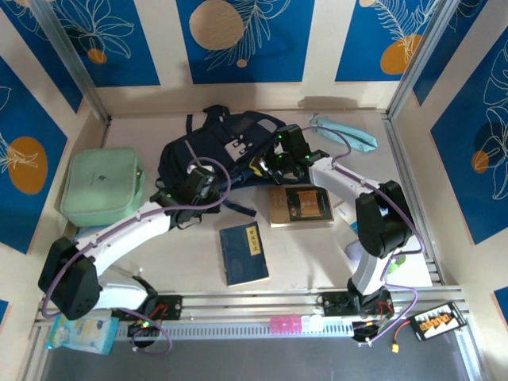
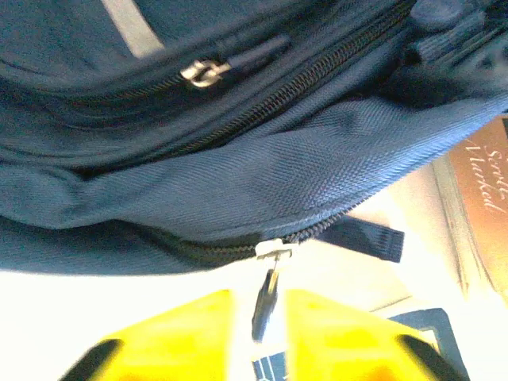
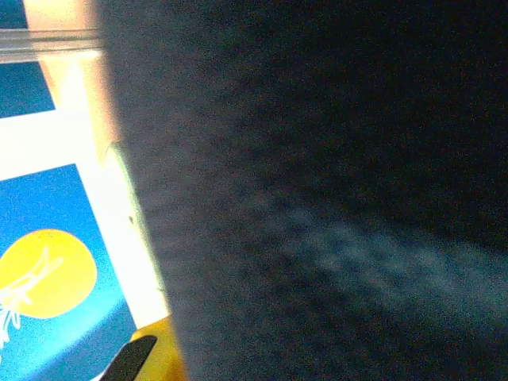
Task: Pack the student bag
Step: Unzip the student bag at the center of the table.
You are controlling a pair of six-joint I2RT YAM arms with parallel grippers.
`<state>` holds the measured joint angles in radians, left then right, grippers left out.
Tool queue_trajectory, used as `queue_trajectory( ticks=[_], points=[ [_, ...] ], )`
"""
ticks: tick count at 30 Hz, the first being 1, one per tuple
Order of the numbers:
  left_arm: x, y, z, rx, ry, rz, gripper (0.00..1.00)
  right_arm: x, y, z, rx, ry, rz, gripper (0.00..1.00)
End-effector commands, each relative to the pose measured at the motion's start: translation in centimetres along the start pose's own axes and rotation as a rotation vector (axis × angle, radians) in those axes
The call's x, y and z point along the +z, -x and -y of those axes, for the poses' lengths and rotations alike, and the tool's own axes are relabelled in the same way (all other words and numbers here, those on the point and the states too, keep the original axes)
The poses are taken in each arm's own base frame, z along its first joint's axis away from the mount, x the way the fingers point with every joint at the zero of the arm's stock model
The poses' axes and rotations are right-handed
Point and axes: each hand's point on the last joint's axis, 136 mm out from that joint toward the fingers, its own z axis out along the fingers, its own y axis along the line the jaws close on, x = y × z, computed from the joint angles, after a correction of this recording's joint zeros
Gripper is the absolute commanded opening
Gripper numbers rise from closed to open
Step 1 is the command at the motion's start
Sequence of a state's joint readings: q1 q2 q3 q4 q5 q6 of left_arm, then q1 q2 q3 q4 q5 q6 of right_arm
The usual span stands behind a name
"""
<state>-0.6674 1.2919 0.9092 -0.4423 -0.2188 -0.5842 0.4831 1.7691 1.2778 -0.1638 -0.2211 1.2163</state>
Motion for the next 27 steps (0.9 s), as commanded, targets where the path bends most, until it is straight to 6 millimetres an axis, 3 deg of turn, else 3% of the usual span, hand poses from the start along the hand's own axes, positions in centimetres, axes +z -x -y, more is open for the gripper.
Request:
queue_trajectory(
  ticks=[1, 8, 14, 27],
  points=[
    [-1.1, -0.2, 0.7, 0.050, -0.069, -0.006, 0.37, -0.5, 1.3, -2.5, -0.045, 0.059, 0.030, 0.00],
    [-2.8, 0.2, 1.2, 0.007, -0.120, 0.021, 0.51, -0.3, 0.7, -3.7, -0.046, 0.075, 0.012, 0.00],
    [-0.9, -1.2, -0.1, -0.079, -0.052, 0.003, 0.54, -0.3, 0.3, -5.0, -0.023, 0.114, -0.010, 0.00],
    [0.8, 3.9, -0.3, -0.054, 0.079, 0.147, 0.46, -1.7, -0.2, -8.5, 0.009, 0.178, -0.049, 0.00]
  ],
)
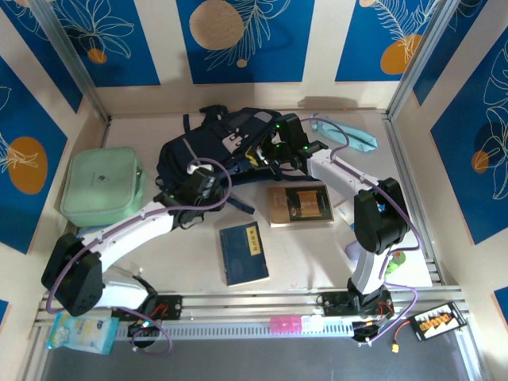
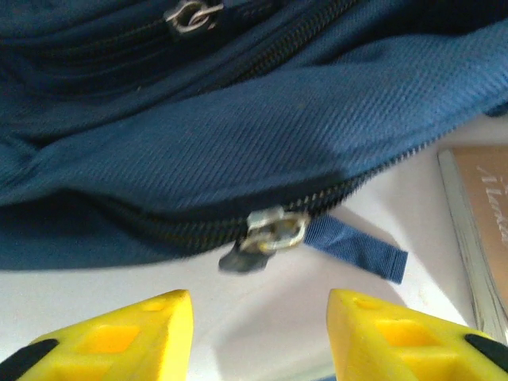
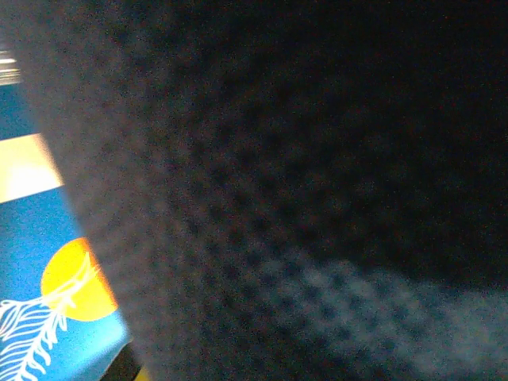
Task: Pack the student bag
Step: Unzip the student bag at the center of the table.
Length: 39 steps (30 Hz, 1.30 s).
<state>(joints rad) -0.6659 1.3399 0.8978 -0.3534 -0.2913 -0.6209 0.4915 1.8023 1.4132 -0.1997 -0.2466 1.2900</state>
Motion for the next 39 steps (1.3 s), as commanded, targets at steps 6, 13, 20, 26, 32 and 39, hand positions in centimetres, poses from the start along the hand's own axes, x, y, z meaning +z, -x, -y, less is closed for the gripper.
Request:
queue_trajectory(
  ticks=[6, 13, 20, 26, 32, 39],
  points=[
    [-1.7, 5.1, -0.1, -0.011, 0.079, 0.144, 0.36, -1.6, -0.7, -5.2, -0.026, 0.123, -0.045, 0.00],
    [-2.4, 5.5, -0.6, -0.009, 0.106, 0.145, 0.15, -1.5, -0.2, -5.0, -0.012, 0.121, -0.040, 0.00],
    [-3.0, 5.0, -1.4, -0.001, 0.116, 0.125, 0.08, -1.6, 0.5, -4.5, -0.018, 0.099, -0.013, 0.00],
    [-3.1, 3.4, -0.5, 0.048, -0.012, 0.039, 0.00, -1.6, 1.7, -3.0, -0.037, 0.052, 0.025, 0.00],
    [-2.7, 1.3, -2.2, 0.093, -0.068, -0.046, 0.00, -2.6, 4.6, 1.0, -0.062, -0.029, 0.083, 0.00],
    [-0.6, -0.1, -2.6, 0.061, -0.136, -0.106, 0.00, -3.0, 7.8, 4.2, -0.106, -0.064, 0.085, 0.00]
  ],
)
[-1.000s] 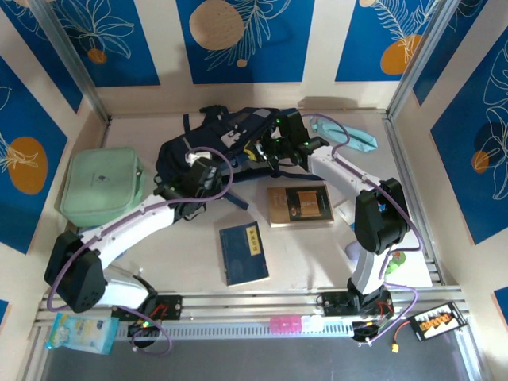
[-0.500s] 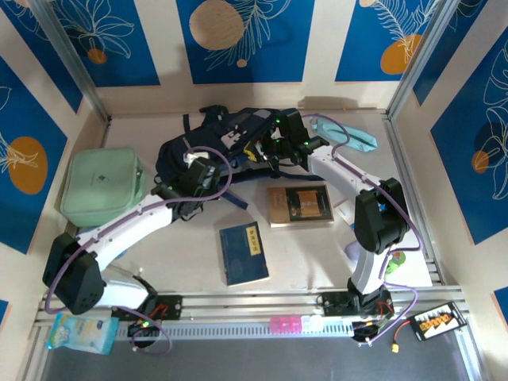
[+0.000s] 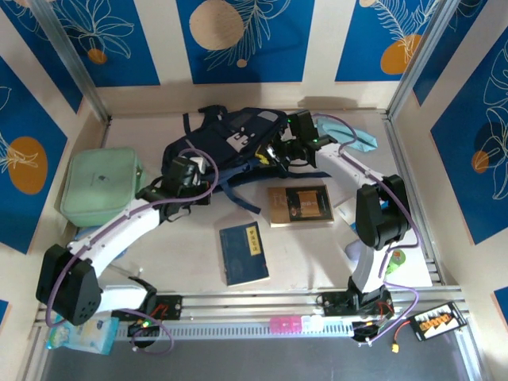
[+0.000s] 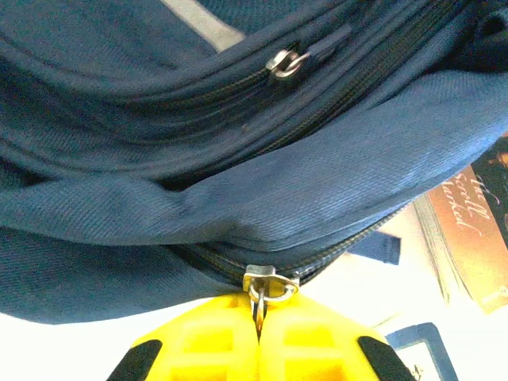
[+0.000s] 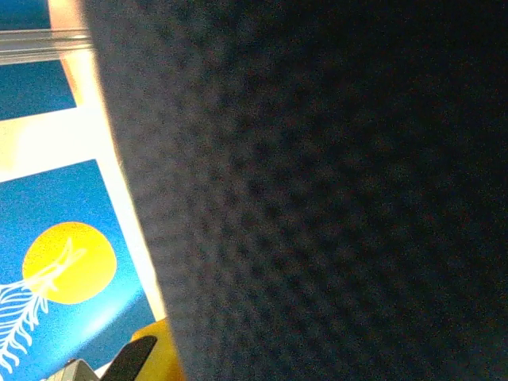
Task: Pack the student bag
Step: Unzip the student bag at the center of the table.
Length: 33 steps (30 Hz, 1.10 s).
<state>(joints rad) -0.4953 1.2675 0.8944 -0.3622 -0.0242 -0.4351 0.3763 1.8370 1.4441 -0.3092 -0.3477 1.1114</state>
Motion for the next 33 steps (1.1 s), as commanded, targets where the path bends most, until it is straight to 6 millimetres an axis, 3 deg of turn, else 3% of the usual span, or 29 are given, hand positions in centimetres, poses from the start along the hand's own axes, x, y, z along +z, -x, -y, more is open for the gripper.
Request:
queue_trajectory(
  ticks=[1, 6, 10, 12, 18, 20, 23, 26, 33],
  points=[
    [0.6, -1.6, -1.0, 0.012, 0.000, -0.076, 0.00, -1.4, 4.6, 2.2, -0.052, -0.031, 0.126, 0.00],
    [0.4, -0.3, 1.8, 0.047, -0.126, -0.088, 0.00, -1.8, 4.5, 2.8, -0.050, -0.034, 0.144, 0.02],
    [0.3, -0.1, 5.0, 0.041, -0.253, -0.129, 0.00, -3.4, 4.1, 4.2, 0.011, -0.067, 0.195, 0.36],
    [0.5, -0.5, 6.6, 0.033, -0.304, -0.156, 0.00, -4.6, 3.6, 5.0, 0.039, -0.084, 0.235, 0.48],
    [1.6, -1.0, 9.2, 0.041, -0.326, -0.235, 0.00, -7.5, 0.6, 6.8, 0.143, -0.136, 0.312, 0.56],
    [1.9, -0.6, 9.7, 0.036, -0.325, -0.246, 0.00, -7.2, -1.0, 7.3, 0.193, -0.139, 0.303, 0.58],
    [2.1, -0.3, 10.4, 0.030, -0.333, -0.261, 0.00, -5.4, -3.6, 7.5, 0.242, -0.137, 0.256, 0.60],
    [2.3, -0.5, 10.9, 0.031, -0.344, -0.285, 0.00, -3.1, -5.1, 6.9, 0.256, -0.113, 0.208, 0.62],
    [2.6, -1.2, 10.8, 0.050, -0.339, -0.327, 0.00, 0.9, -4.6, 5.4, 0.227, -0.093, 0.106, 0.62]
  ],
)
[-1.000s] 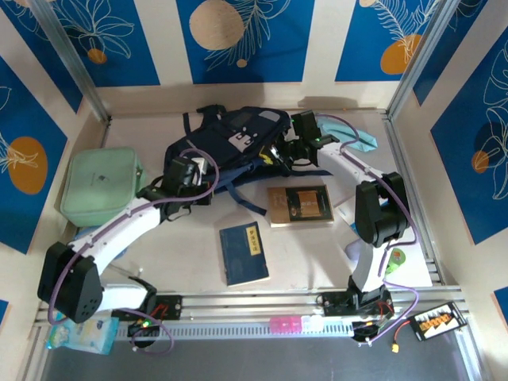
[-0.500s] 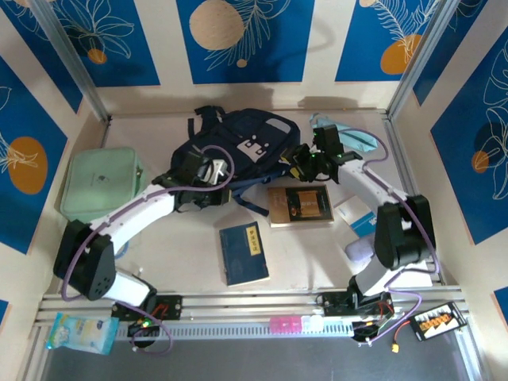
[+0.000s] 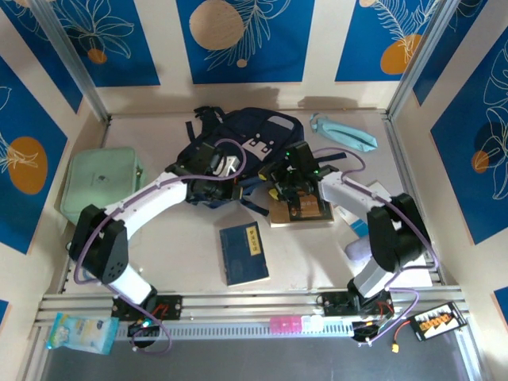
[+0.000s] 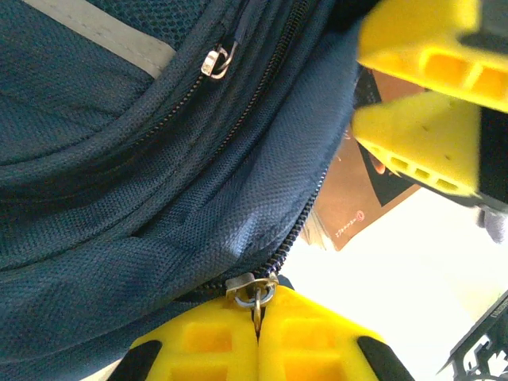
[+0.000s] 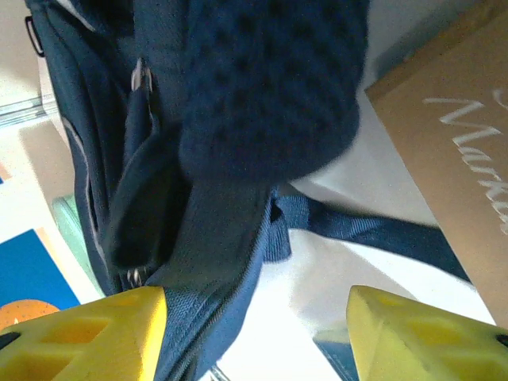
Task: Pack the student bag
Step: Unzip the student bag at the center of the table.
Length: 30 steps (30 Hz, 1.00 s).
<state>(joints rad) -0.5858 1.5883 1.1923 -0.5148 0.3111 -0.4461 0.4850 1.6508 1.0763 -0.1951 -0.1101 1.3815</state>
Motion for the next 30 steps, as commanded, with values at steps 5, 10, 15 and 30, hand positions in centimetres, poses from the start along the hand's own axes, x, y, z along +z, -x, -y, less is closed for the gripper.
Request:
queue_trajectory(
  ticks=[5, 10, 15, 30],
  points=[
    [-0.4, 0.5, 1.4, 0.030, -0.037, -0.007, 0.00, 2.4, -0.4, -1.7, 0.011, 0.047, -0.061, 0.61],
    [-0.3, 0.2, 0.8, 0.034, -0.007, -0.015, 0.00, 2.9, -0.1, -1.2, -0.008, 0.036, -0.047, 0.42],
    [-0.6, -0.5, -0.5, 0.055, 0.059, -0.034, 0.00, 1.7, 1.9, -1.4, -0.053, 0.025, 0.042, 0.10],
    [-4.8, -4.3, -10.2, 0.127, 0.430, -0.261, 0.00, -2.0, 7.3, -1.1, -0.100, -0.025, 0.219, 0.04]
  ],
)
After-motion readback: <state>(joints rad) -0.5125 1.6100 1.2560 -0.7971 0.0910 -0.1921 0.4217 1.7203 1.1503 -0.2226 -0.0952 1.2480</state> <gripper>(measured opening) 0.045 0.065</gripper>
